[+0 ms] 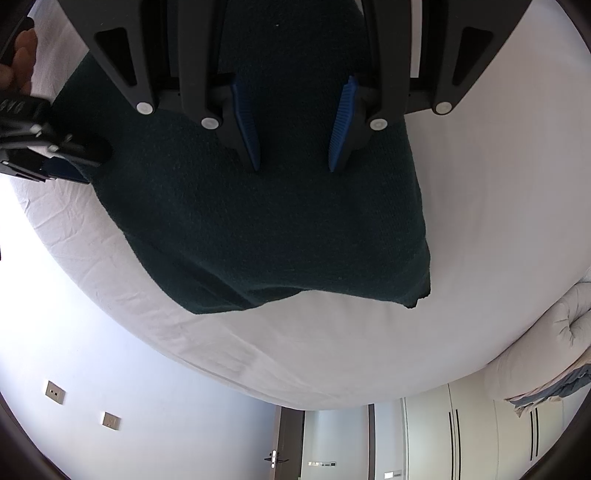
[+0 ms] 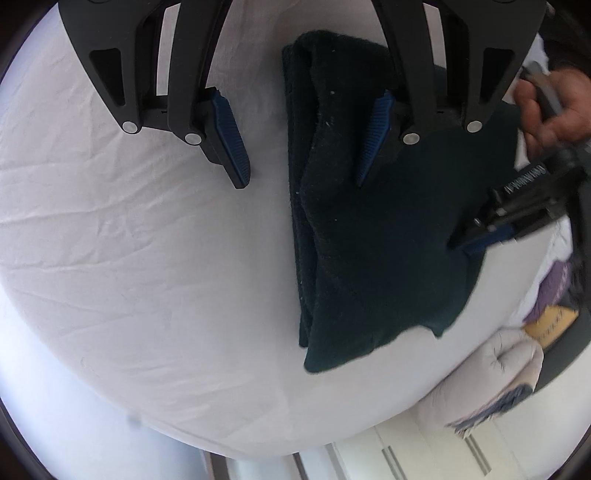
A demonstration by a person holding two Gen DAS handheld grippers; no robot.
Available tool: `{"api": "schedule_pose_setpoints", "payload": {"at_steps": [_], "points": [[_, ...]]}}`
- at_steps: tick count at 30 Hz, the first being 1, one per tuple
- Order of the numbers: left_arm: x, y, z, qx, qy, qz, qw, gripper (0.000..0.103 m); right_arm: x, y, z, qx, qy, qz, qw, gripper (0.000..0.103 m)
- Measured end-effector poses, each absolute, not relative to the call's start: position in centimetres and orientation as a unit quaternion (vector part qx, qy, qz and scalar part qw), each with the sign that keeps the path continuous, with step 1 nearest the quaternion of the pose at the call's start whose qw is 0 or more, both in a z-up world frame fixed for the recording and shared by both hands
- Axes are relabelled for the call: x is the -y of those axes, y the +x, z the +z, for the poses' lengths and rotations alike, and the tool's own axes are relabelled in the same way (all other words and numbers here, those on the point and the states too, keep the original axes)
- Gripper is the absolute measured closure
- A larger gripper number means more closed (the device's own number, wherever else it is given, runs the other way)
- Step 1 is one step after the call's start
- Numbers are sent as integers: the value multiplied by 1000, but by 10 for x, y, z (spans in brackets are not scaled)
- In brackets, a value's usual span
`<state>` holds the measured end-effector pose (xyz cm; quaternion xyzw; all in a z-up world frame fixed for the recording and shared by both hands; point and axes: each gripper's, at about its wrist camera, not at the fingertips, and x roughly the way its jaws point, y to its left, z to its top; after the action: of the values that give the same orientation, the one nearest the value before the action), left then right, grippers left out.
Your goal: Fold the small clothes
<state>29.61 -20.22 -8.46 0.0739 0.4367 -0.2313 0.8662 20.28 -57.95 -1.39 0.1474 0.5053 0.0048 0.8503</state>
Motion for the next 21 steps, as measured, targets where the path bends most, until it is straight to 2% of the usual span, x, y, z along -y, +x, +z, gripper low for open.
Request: {"api": "schedule_pose_setpoints", "payload": {"at_steps": [3, 6, 7, 8, 12, 15, 18, 19, 20, 21], "points": [[194, 298, -77, -438, 51, -238, 865, 58, 597, 192, 9, -477, 183, 13, 859, 45], [161, 295, -57, -428, -27, -243, 870, 30, 613, 191, 22, -474, 209, 28, 855, 44], [149, 295, -52, -418, -47, -229, 878, 13, 617, 195, 24, -477, 222, 45, 849, 41], [141, 296, -50, -416, -60, -223, 880, 6, 617, 199, 24, -482, 231, 58, 843, 38], [117, 321, -76, -487, -127, -226, 834, 8, 622, 229, 6, -515, 278, 78, 807, 38], [116, 335, -112, -547, -165, -237, 786, 13, 624, 244, -13, -542, 319, 87, 772, 37], [127, 338, -116, -544, -157, -242, 788, 13, 611, 258, -26, -545, 324, 116, 765, 36], [131, 339, -115, -546, -153, -246, 786, 19, 608, 262, -28, -547, 322, 120, 764, 36], [137, 342, -115, -549, -153, -257, 780, 30, 607, 267, -33, -549, 319, 122, 763, 42], [141, 343, -115, -554, -150, -255, 778, 31, 605, 272, -34, -552, 314, 122, 763, 48]]}}
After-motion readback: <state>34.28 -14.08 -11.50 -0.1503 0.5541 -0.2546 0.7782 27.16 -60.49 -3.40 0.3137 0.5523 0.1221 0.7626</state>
